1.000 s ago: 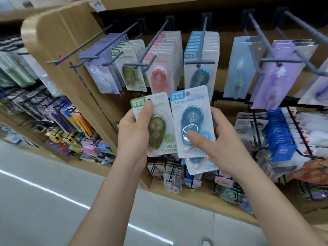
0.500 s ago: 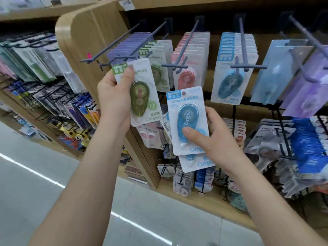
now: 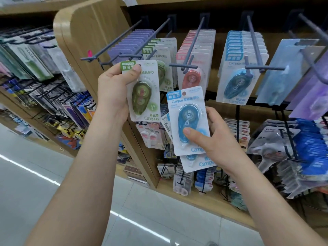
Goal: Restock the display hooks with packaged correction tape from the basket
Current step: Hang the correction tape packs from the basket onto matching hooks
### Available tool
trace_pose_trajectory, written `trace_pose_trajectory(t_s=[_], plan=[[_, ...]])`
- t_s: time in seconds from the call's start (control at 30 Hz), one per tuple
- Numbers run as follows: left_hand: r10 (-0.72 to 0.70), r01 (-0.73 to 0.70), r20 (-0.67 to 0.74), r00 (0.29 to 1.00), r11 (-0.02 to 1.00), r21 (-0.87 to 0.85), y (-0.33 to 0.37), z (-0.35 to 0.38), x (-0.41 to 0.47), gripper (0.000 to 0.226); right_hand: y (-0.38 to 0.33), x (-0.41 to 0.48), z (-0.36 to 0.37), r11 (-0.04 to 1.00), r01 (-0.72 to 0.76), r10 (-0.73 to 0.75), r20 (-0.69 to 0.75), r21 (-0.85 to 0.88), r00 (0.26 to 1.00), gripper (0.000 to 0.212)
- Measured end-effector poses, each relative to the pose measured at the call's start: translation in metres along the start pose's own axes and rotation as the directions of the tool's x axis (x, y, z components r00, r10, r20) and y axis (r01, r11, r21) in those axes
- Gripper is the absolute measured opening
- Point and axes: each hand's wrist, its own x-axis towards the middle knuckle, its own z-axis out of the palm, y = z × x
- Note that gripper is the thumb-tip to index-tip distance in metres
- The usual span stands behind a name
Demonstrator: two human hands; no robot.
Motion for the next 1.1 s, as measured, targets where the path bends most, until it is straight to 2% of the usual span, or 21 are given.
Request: trace_pose_trajectory(t_s=[0.17,0.3,0.4,0.5,0.67,0.83,0.9,1.0,1.1], plan=[[-0.039,0.039,0.002,0.999,0.997,-0.062,-0.001,-0.001,0.003,0.014,-0.001,0.002,0.0,0.997,0.032,-0.032,-0.004,-0.067,0.999,0.054],[0.046,-0.046,0.001,0.999,0.999,-0.009,-0.002,0.001,0.003,0.013,-0.003,0.003,0.004,0.975,0.074,-0.068,0.034,-0.211,0.997,0.057],[0.132,-0.133,0.023,0.991,0.99,0.053,-0.005,0.001,0.002,0.016,-0.004,0.003,0.006,0.98,0.077,-0.07,0.043,-0.182,0.997,0.056],[0.158,-0.162,0.048,0.986,0.983,0.089,-0.008,-0.003,0.004,0.015,-0.006,0.003,0.009,0.989,0.071,-0.066,0.04,-0.133,0.997,0.056],[0.203,-0.218,0.127,0.971,0.968,0.123,-0.007,-0.008,0.01,0.014,-0.007,0.004,0.012,0.984,0.067,-0.062,0.033,-0.165,0.998,0.061],[0.035,-0.037,0.129,0.991,0.999,0.013,-0.015,-0.003,0.016,0.017,-0.008,0.005,0.016,0.99,0.062,-0.062,0.0,-0.129,0.998,0.062],[0.024,-0.03,0.137,0.99,0.999,0.043,-0.023,-0.001,0.014,0.018,-0.007,0.006,0.017,0.991,0.061,-0.063,-0.012,-0.122,0.998,0.062],[-0.015,0.017,0.164,0.986,1.0,-0.015,-0.037,-0.011,0.002,0.039,-0.006,0.006,0.019,0.994,0.05,-0.054,-0.038,-0.098,0.998,0.062],[-0.014,0.014,0.102,0.995,1.0,0.001,-0.057,-0.024,-0.016,0.042,-0.005,0.005,0.02,0.997,0.037,-0.043,-0.076,-0.074,0.996,0.063]])
